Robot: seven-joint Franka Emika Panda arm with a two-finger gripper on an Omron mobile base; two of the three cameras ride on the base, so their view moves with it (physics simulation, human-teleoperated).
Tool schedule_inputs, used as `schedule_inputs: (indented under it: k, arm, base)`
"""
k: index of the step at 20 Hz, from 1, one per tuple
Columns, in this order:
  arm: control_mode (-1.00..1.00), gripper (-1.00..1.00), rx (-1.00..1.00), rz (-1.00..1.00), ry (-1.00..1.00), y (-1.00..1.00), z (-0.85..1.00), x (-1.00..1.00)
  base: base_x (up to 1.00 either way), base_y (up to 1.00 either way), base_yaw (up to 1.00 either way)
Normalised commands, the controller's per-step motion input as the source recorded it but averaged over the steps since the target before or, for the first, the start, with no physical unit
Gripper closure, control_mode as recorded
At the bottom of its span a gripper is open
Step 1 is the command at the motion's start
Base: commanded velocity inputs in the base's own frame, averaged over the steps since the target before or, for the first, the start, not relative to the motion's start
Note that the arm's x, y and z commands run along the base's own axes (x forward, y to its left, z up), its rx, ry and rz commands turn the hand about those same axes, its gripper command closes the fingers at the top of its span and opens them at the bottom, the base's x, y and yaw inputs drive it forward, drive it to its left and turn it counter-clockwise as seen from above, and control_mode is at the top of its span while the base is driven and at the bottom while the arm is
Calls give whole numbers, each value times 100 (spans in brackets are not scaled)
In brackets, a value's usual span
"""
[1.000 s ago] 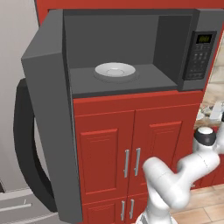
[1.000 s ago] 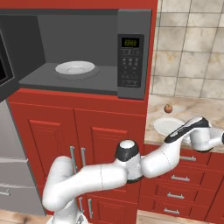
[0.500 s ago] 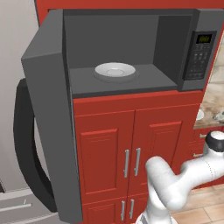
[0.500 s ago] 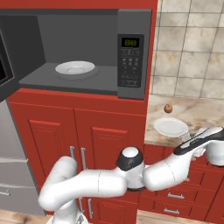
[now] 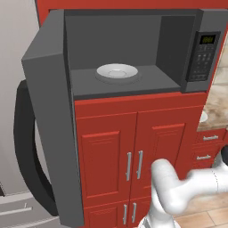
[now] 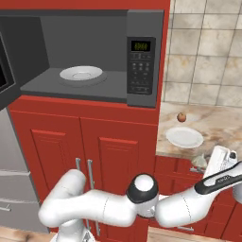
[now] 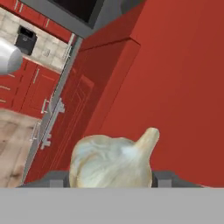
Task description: Pick the garlic from the counter and place it in the microwave.
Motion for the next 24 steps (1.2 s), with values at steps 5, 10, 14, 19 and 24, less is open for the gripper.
schedule_inputs:
  k: [5, 10, 14, 19, 24]
  arm:
    - [-100, 100, 0, -13, -26, 100, 12, -54]
    - [-100, 100, 0, -18, -16, 100, 39, -35]
    - [-100, 100, 0, -34, -10, 100, 49, -58]
    - [-100, 100, 0, -49, -1, 100, 35, -51]
    - [-100, 100, -1, -40, 0, 100, 39, -17]
  base:
    - [0, 0, 0]
    - [0, 0, 0]
    - [0, 0, 0]
    - [0, 0, 0]
    - [0, 0, 0]
